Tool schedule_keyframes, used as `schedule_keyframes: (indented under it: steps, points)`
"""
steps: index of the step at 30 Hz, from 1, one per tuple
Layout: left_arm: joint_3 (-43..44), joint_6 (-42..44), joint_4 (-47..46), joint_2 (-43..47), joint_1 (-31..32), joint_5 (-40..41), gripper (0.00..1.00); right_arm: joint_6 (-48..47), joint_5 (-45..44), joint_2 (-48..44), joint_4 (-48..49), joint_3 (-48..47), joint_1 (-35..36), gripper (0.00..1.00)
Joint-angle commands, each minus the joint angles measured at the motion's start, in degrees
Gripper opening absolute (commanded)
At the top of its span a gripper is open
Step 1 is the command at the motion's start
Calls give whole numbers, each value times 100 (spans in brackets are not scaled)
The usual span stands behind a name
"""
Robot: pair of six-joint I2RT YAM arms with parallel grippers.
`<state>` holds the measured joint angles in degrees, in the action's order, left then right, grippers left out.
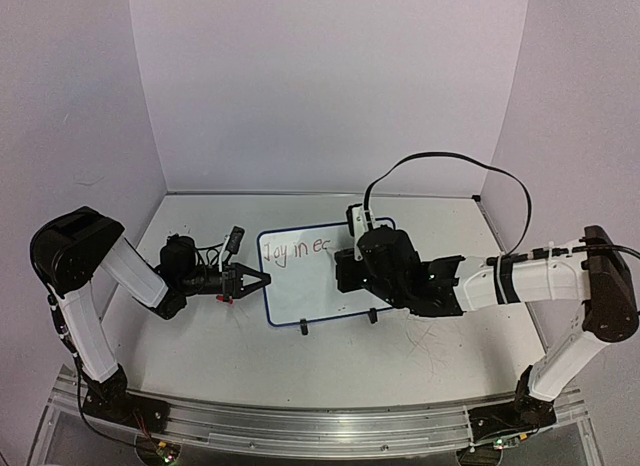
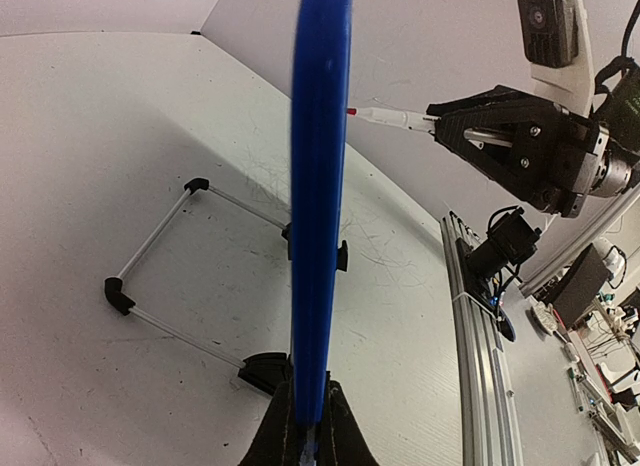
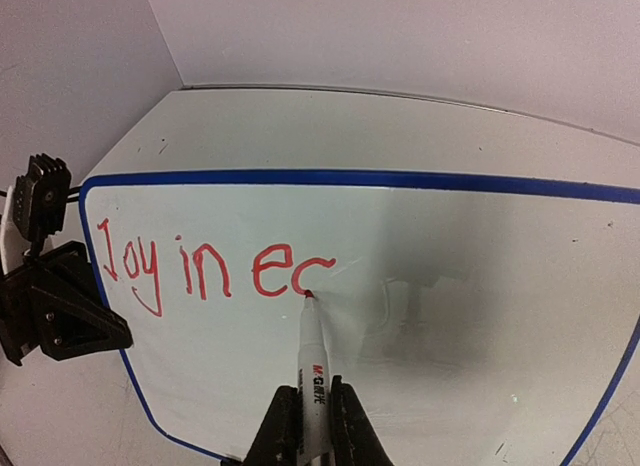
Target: Write a sentence on the whiteboard
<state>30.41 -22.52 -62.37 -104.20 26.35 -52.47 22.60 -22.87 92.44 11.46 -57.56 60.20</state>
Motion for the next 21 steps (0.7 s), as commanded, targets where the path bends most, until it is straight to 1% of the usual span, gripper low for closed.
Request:
schedule_keyframes:
  steps: [1,10,21]
  points:
    - [8,29,201,141,-51,88,0,-50,-433,-147,-88,-62,-22,0]
    - [17,38,215,128,-51,84,0,-122,-605,-117,99,-146,-31,0]
    - [22,38,209,119,-51,88,0,-240,-589,-33,238,-240,-95,0]
